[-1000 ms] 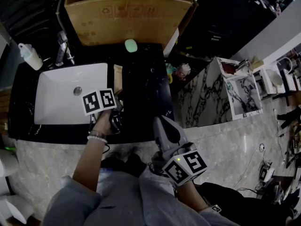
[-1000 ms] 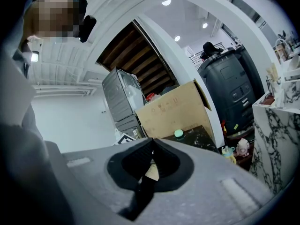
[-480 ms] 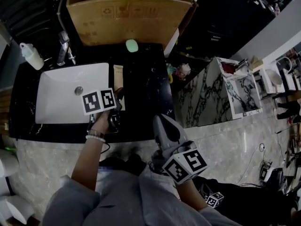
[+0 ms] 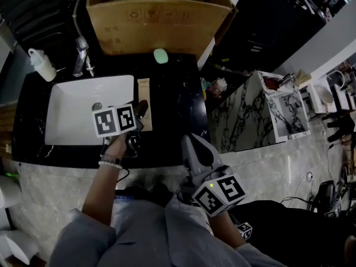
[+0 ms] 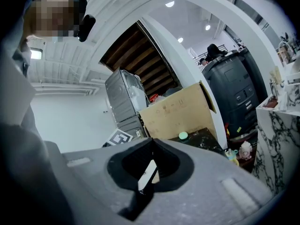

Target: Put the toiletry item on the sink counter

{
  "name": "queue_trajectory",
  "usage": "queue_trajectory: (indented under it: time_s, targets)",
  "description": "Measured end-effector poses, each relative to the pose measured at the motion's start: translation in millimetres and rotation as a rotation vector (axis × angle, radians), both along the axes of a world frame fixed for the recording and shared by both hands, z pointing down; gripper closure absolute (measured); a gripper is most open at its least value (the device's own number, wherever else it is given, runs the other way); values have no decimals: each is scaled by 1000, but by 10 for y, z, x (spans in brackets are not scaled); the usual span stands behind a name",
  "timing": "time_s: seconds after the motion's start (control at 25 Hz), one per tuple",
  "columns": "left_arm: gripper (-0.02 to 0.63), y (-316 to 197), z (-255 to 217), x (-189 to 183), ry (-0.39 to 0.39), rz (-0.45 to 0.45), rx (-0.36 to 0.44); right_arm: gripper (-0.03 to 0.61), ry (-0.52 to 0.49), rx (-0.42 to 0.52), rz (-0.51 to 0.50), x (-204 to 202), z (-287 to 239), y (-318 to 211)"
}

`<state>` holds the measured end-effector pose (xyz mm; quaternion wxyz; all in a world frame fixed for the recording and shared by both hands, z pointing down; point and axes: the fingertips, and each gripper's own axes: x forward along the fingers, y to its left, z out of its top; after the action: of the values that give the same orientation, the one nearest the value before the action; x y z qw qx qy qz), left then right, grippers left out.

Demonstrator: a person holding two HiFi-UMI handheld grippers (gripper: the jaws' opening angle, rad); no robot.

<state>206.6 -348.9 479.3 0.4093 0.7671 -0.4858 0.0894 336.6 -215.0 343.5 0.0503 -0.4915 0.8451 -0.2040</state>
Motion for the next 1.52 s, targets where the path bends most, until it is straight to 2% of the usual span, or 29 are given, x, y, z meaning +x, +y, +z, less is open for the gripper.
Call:
queue_trajectory:
  time_s: [0.44, 0.68, 0.84, 1.08, 1.52]
  targets:
    - [449, 174, -647, -106, -22, 112, 230, 580, 12, 24, 1, -171, -77, -7]
    - [520, 332, -1010, -168, -15, 133, 333, 580, 23, 43, 0, -276, -131, -25]
    - [562, 427, -1244, -236, 20, 120, 387, 580, 32, 57, -5, -339, -164, -43]
    - [604, 614, -1476, -313, 20, 124, 450, 580, 35, 73, -4, -399, -229, -43]
    - [607, 871, -1658, -398, 58, 111, 499, 580, 36, 100, 11, -470, -319, -34]
